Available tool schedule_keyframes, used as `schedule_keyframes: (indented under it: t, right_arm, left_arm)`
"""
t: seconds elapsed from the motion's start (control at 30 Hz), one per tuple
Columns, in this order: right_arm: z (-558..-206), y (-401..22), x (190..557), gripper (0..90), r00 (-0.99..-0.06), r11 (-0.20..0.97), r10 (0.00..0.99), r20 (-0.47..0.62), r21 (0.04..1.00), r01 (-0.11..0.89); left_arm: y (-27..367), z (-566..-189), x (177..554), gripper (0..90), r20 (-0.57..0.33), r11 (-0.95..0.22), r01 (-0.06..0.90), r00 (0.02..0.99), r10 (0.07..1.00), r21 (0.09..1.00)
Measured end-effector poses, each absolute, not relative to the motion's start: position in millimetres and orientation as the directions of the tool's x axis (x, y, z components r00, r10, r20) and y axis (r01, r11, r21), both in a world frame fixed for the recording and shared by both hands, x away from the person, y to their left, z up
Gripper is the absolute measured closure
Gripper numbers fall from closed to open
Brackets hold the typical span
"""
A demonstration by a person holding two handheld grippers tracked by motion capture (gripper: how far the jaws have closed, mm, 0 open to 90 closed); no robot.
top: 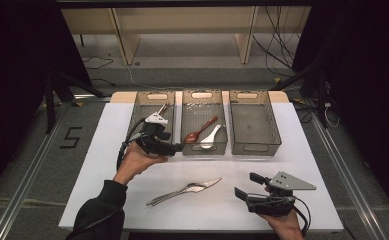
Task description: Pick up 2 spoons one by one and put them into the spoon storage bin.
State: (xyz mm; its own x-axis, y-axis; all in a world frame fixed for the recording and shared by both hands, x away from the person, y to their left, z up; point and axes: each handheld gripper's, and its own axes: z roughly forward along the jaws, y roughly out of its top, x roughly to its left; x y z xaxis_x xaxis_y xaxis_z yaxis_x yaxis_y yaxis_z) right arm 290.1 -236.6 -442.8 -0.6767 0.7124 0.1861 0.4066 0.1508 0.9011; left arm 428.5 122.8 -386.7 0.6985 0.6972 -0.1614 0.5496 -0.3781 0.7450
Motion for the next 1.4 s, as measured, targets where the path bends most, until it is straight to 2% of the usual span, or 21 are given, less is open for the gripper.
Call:
schedule_keyframes:
  t: [0.67, 1.4]
  right_arm:
    - [-444, -239, 291, 23.7, -0.673, 0.145, 0.714, 0.191, 0.901, 0.409]
    - [-444, -239, 291, 23.7, -0.671, 0.141, 0.716, 0.194, 0.901, 0.41]
  left_arm:
    - [122, -407, 404, 25.7, -0.147, -0.433, 0.546, 0.726, 0.672, 0.717]
    - [133, -430, 372, 24.2, -0.155, -0.443, 0.559, 0.726, 0.67, 0.701]
